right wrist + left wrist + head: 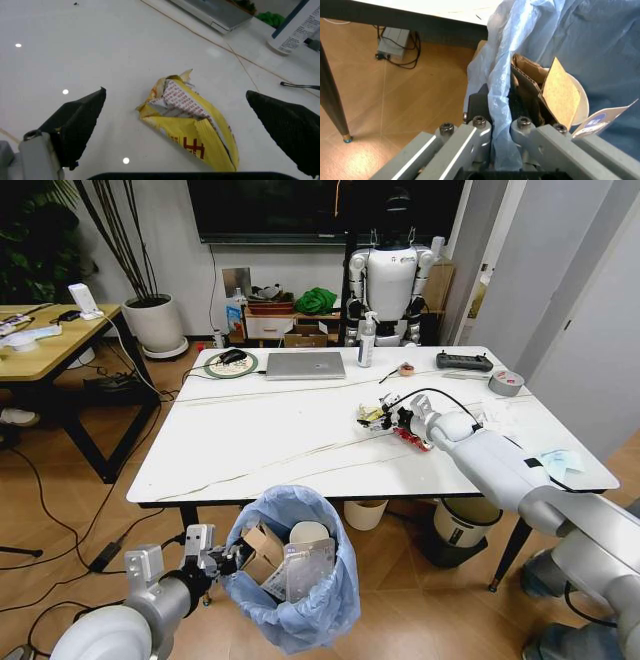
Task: Pick up the trash bin and place the trash from the table into it.
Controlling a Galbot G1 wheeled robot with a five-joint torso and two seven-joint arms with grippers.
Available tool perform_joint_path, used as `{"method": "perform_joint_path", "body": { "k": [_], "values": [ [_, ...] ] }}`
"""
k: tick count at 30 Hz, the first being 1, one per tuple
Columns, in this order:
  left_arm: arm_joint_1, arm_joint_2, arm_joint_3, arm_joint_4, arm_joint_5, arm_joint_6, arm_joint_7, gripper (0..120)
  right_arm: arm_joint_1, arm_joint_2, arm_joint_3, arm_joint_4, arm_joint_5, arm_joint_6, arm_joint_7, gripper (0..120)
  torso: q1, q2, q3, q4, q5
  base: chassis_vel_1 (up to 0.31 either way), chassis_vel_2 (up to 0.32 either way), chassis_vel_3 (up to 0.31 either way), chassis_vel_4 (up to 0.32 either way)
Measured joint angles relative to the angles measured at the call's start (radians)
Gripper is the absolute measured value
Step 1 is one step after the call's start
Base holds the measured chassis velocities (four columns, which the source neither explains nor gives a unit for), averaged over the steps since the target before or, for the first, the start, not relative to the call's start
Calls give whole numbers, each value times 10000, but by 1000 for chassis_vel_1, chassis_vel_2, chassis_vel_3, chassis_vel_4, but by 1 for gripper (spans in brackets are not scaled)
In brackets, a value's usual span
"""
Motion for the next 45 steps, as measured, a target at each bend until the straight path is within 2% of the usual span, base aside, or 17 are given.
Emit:
{"method": "perform_joint_path", "body": {
  "k": [2,7,10,12,17,18,20,21,23,25,27,29,30,39,41,45],
  "values": [
    [-10,-1,-1,-2,-11,-3,0,0,9,11,30,-22,-21,-1,-91,99,0,0,0,2,0,0,0,0,0],
    [-21,-13,1,-4,-22,-6,0,0,9,-19,50,-122,-170,-5,-183,86,0,0,0,0,0,0,0,0,0],
    [-33,-6,-1,-4,-43,-9,-1,0,9,5,62,-278,-237,16,-221,70,0,0,0,0,0,0,0,0,0],
    [-40,-2,-6,-4,-52,-10,-1,0,18,10,62,-320,-247,20,-240,68,0,0,0,0,0,0,0,0,0],
    [-47,11,-21,-4,-79,-12,-6,0,55,73,70,-467,-312,36,-336,46,0,0,0,2,1,0,0,0,0],
    [-47,11,-21,-4,-79,-12,-6,0,55,73,70,-467,-312,36,-336,46,0,0,0,2,1,0,0,0,0],
    [-72,13,-37,-4,-115,-12,-9,0,69,98,71,-493,-336,36,-373,36,0,0,0,1,0,0,0,0,0],
    [-76,13,-41,-4,-122,-13,-9,0,73,101,70,-496,-339,36,-382,36,0,0,0,1,0,0,0,0,0],
    [-96,13,-57,3,-142,-17,-12,0,76,105,71,-502,-372,36,-425,24,0,2,0,1,1,0,0,0,0],
    [-98,13,-56,9,-143,-17,-12,0,76,105,72,-502,-385,36,-439,22,0,2,0,1,1,0,0,0,0],
    [-102,12,-56,18,-145,-17,-12,0,76,98,69,-503,-405,36,-475,12,0,2,0,1,1,0,0,0,0],
    [-109,8,-53,24,-146,-17,-12,0,76,89,68,-503,-412,36,-491,7,0,2,0,1,1,0,0,0,0],
    [-131,8,-51,37,-150,-17,-13,0,73,68,66,-503,-416,36,-523,0,0,2,0,2,1,0,0,0,0],
    [-198,-7,-36,77,-175,-23,-17,0,14,-389,139,125,-291,-24,-633,0,0,1,0,2,3,0,0,0,0],
    [-214,-41,-27,112,-175,-26,-19,0,-36,-711,121,623,-94,-52,-599,0,0,2,0,2,1,0,0,0,0],
    [-233,-26,-23,155,-174,-40,-18,0,-258,-1831,-110,3036,1373,-361,-218,0,0,1,0,-1,2,0,0,0,0]
  ]
}}
